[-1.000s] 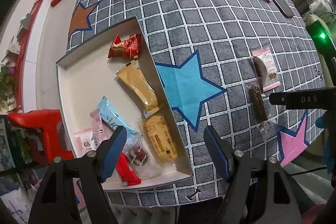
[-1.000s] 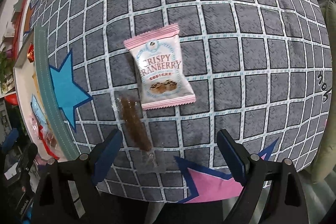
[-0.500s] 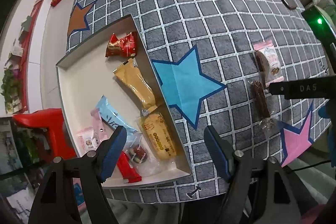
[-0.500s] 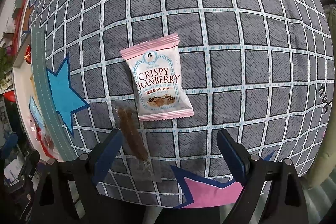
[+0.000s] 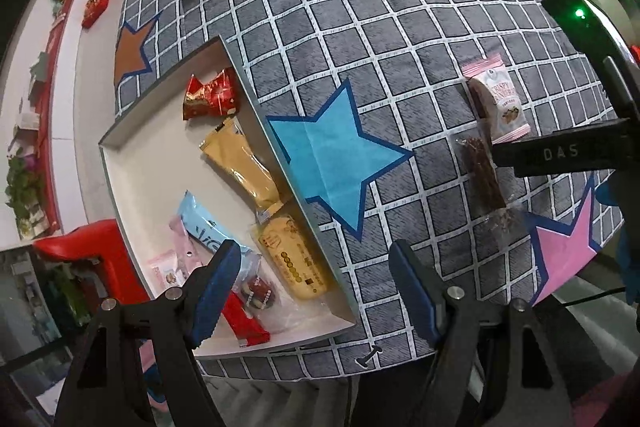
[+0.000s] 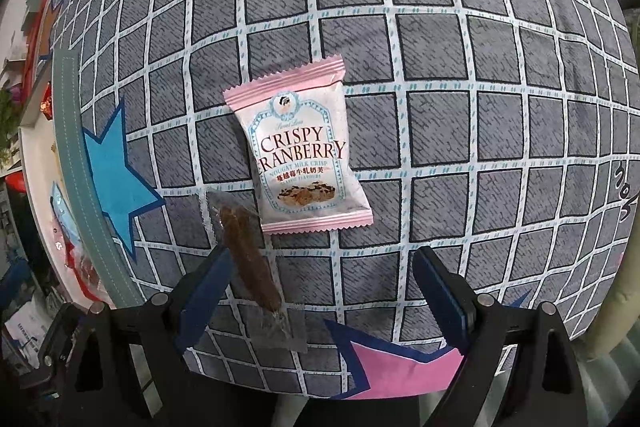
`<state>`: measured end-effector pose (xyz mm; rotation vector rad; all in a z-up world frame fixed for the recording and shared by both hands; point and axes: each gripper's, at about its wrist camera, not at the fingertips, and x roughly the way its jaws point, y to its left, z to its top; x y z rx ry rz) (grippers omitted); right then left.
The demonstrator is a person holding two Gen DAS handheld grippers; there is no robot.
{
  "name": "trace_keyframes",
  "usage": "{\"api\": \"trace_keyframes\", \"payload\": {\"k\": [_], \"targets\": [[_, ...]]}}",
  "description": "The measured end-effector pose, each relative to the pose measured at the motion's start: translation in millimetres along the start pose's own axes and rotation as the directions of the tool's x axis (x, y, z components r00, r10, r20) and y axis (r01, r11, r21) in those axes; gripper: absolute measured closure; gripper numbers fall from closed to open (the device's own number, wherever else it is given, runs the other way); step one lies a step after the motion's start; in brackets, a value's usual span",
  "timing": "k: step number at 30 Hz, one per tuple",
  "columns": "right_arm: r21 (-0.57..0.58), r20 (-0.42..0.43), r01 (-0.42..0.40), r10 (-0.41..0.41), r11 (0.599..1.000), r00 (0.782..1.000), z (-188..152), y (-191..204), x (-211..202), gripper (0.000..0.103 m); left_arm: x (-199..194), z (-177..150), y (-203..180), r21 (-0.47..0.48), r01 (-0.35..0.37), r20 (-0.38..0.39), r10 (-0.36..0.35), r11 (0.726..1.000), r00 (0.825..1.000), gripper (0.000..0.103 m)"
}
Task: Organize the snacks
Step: 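Move both tools back over the cranberry packet and jerky stick on the table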
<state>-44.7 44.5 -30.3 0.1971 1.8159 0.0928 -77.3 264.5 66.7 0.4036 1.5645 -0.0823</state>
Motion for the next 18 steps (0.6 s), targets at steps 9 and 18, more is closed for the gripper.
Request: {"api": "trace_keyframes", "payload": {"k": [9,18], "targets": [[0.003,-0.008,-0.004,0.004,1.000,1.000,-2.8,-3.2,9.4,0.011,-0.5,1.9,0.7,0.000,-0.024,0.003,0.024,1.000,1.000,0.023],[-0.008,-0.001,-0.001,0.001,1.000,1.000,3.4,-2.4,3.5,0.011,1.0,2.1,0.7,-0.002,-0.025,-0.003,0.025,1.000,1.000,0.023]]}}
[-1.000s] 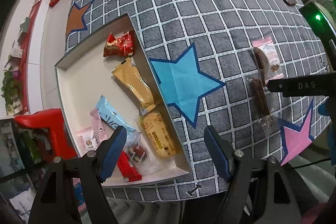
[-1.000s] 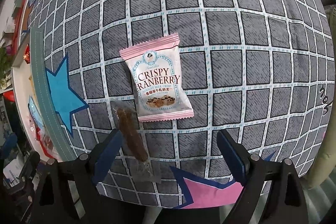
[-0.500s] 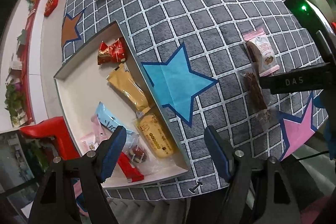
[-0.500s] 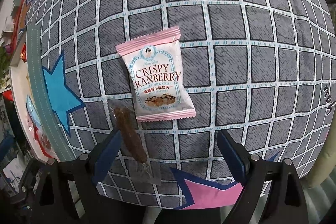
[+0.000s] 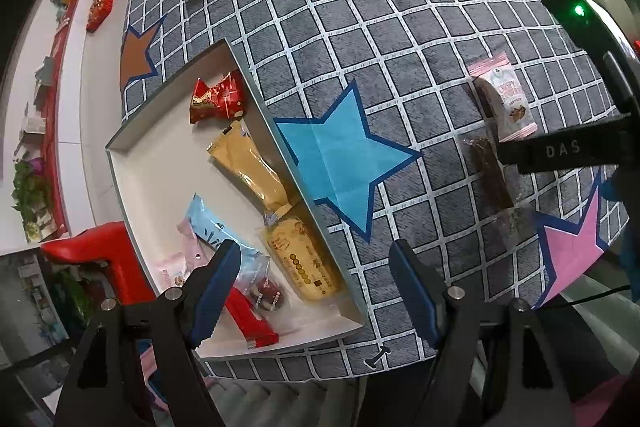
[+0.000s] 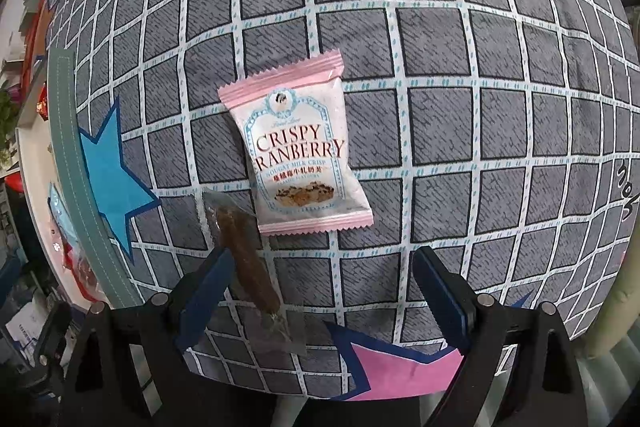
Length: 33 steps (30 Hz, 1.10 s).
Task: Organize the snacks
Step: 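Move both tools back over the cranberry packet and jerky stick on the table, then grasp the clear-wrapped brown jerky stick with the left tool while the right tool grasps the crispy cranberry packet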
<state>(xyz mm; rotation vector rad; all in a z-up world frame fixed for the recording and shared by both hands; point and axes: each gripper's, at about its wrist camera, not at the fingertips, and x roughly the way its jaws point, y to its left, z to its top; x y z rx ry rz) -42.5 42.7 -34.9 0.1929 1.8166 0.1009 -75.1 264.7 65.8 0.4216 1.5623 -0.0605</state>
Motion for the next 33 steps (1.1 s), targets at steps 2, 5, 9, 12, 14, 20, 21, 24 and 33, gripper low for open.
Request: {"api": "trace_keyframes", "payload": {"k": [2,5,9,12,14,20,21,24,33], "targets": [[-0.003,0.005,0.004,-0.004,1.000,1.000,1.0,1.1,1.1,0.011,1.2,-0.3,0.2,0.000,0.000,-0.003,0.000,1.000,1.000,0.023],[-0.010,0.016,0.018,-0.018,1.000,1.000,8.1,4.0,3.1,0.011,3.0,-1.4,0.0,0.003,0.002,-0.006,-0.002,1.000,1.000,0.023],[-0.023,0.052,0.041,-0.039,0.999,0.998,27.8,8.3,8.5,0.011,3.5,-2.4,-2.3,0.009,0.017,-0.007,-0.017,1.000,1.000,0.023],[-0.046,0.067,0.073,-0.070,0.996,0.995,42.6,10.5,18.2,0.011,3.6,-1.7,-7.6,0.020,0.042,-0.011,-0.042,0.999,0.999,0.023],[-0.055,0.079,0.115,-0.111,0.992,0.991,49.4,7.5,24.7,0.006,4.2,-0.6,-14.6,0.029,0.063,-0.018,-0.063,0.998,0.998,0.023],[-0.022,0.075,0.146,-0.144,0.989,0.987,49.1,-40.3,41.6,0.001,15.2,8.8,-45.0,0.038,0.152,-0.047,-0.150,0.988,0.988,0.023],[-0.010,0.074,0.143,-0.142,0.990,0.987,46.3,-51.9,44.1,0.001,17.8,10.6,-49.7,0.035,0.167,-0.052,-0.165,0.985,0.985,0.023],[0.035,0.057,0.132,-0.134,0.991,0.989,41.5,-84.4,51.1,0.001,27.5,18.9,-65.7,0.011,0.213,-0.067,-0.212,0.977,0.975,0.023],[0.026,0.090,0.135,-0.137,0.990,0.986,28.4,-132.7,63.0,0.001,57.9,46.6,-102.3,-0.140,0.244,-0.069,-0.255,0.960,0.964,0.023]]}}
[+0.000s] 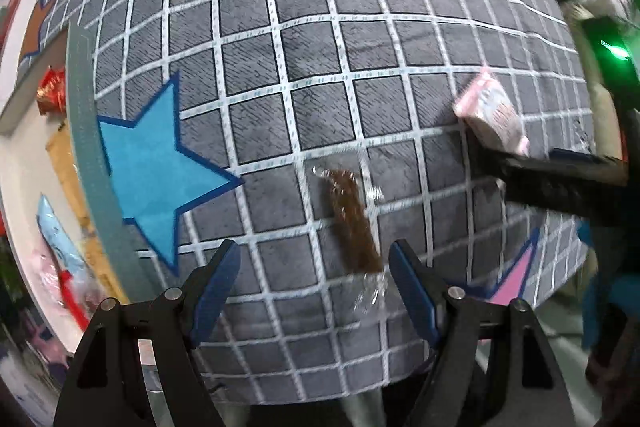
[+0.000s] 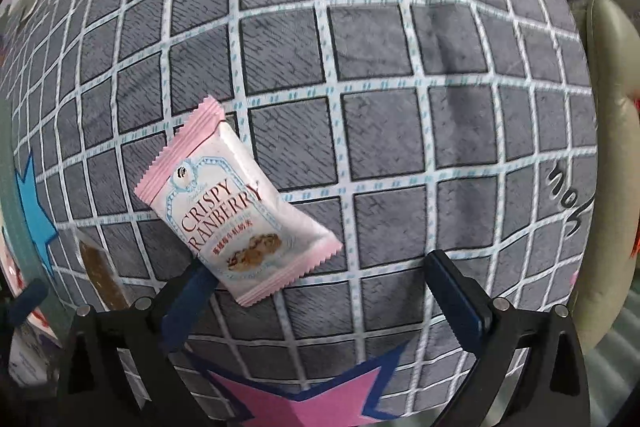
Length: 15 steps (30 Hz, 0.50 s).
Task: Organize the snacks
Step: 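Grasp the clear-wrapped brown jerky stick with the left tool while the right tool grasps the crispy cranberry packet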
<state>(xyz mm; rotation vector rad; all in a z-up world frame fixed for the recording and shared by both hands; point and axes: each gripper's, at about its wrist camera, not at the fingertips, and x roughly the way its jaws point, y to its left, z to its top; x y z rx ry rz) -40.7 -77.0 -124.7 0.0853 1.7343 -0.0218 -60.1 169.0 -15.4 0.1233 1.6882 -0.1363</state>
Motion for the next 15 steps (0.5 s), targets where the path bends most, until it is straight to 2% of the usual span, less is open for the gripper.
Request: {"api": "trace_keyframes", "payload": {"k": [4,7,11,15], "targets": [[-0.118,0.026,0.019,-0.016,0.993,1.000,9.9,12.8,4.7,0.001,17.4,4.0,-3.8,-0.087,-0.049,0.003,0.049,0.995,0.999,0.023],[-0.198,0.034,0.050,-0.044,0.979,0.998,16.1,31.7,16.6,0.001,33.1,-1.4,-5.2,-0.126,-0.051,-0.018,0.049,0.991,0.999,0.023],[-0.216,0.019,0.024,-0.020,0.976,1.000,21.3,35.4,28.9,0.000,46.5,-10.8,-1.6,-0.178,-0.017,-0.008,0.015,0.984,1.000,0.017],[-0.233,-0.013,0.027,-0.031,0.972,0.999,45.6,52.3,26.2,0.000,60.6,-14.7,-4.8,-0.162,-0.028,-0.011,0.026,0.986,1.000,0.010]]}}
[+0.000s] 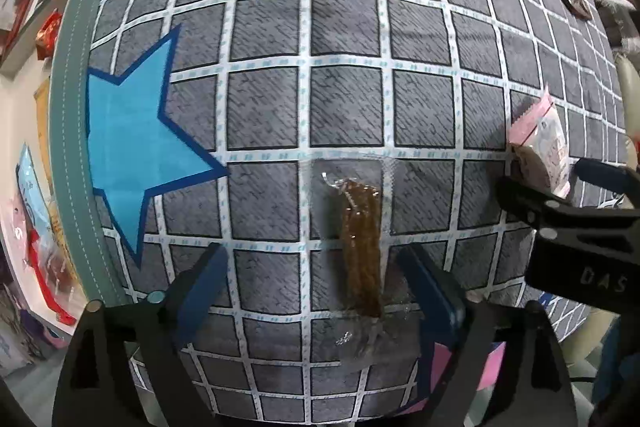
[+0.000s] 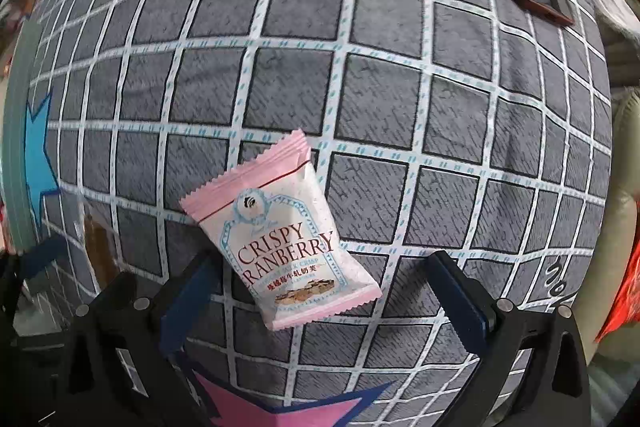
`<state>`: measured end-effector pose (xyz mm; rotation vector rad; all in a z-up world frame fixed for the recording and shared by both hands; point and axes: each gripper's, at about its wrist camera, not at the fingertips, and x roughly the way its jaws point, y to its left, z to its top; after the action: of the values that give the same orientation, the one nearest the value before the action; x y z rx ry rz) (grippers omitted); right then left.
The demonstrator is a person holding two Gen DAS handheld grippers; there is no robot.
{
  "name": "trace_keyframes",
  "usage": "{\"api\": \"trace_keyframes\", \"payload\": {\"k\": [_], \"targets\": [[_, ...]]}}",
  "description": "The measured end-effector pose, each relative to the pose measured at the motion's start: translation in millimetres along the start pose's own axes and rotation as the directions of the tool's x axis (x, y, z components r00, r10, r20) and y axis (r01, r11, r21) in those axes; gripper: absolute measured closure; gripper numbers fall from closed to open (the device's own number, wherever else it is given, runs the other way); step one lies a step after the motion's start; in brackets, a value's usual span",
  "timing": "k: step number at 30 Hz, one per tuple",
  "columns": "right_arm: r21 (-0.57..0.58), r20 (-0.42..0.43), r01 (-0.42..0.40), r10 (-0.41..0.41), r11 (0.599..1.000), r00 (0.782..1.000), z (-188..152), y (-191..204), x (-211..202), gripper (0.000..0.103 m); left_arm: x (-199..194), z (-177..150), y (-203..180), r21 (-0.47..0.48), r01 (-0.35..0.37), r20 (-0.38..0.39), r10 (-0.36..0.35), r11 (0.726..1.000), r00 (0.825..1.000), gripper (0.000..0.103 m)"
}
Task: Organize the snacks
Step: 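Grasp the clear-wrapped brown jerky stick with the left tool while the right tool grasps the crispy cranberry packet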
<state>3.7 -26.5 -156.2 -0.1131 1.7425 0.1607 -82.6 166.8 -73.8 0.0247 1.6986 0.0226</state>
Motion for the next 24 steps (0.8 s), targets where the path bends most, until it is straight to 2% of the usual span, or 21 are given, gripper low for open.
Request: {"api": "trace_keyframes", "payload": {"k": [3,5,6,8,9,11,15,21,24], "targets": [[0.014,0.008,0.002,-0.002,1.000,1.000,12.6,20.8,-15.7,0.005,4.3,-2.0,-12.1,0.018,-0.003,0.000,0.003,1.000,1.000,0.011],[-0.012,0.035,0.003,-0.003,1.000,0.999,7.4,19.8,-34.8,0.024,3.8,-2.5,-20.4,0.026,-0.004,0.005,0.004,1.000,1.000,0.016],[-0.035,0.050,0.007,-0.005,0.999,0.999,7.5,25.6,-38.2,0.030,3.8,-3.4,-21.6,0.031,-0.004,0.009,0.004,1.000,1.000,0.018],[-0.063,0.062,0.014,-0.010,0.998,0.998,5.8,31.0,-45.6,0.057,-3.2,-4.7,-22.6,0.047,-0.004,0.016,0.003,0.999,1.000,0.031],[-0.066,0.061,0.014,-0.010,0.998,0.998,6.3,33.3,-46.2,0.059,-4.7,-5.5,-23.4,0.059,-0.004,0.021,0.003,0.998,1.000,0.035],[-0.058,0.058,0.005,-0.002,0.998,0.998,7.4,36.8,-45.2,0.061,-12.0,0.1,-23.5,0.085,0.001,0.031,-0.003,0.996,1.000,0.058],[-0.007,0.056,-0.053,0.053,0.999,0.997,3.4,36.2,-48.0,0.062,-17.0,-0.6,-19.3,0.099,0.062,0.021,-0.064,0.993,0.998,0.060],[0.045,0.063,-0.119,0.116,0.992,0.991,-14.3,37.9,-53.4,0.062,-23.1,-6.2,-0.8,0.131,0.058,0.029,-0.062,0.990,0.998,0.061],[0.058,0.056,-0.121,0.117,0.991,0.991,-23.3,41.7,-50.4,0.062,-33.9,-9.6,13.5,0.157,0.047,0.052,-0.055,0.987,0.997,0.061]]}}
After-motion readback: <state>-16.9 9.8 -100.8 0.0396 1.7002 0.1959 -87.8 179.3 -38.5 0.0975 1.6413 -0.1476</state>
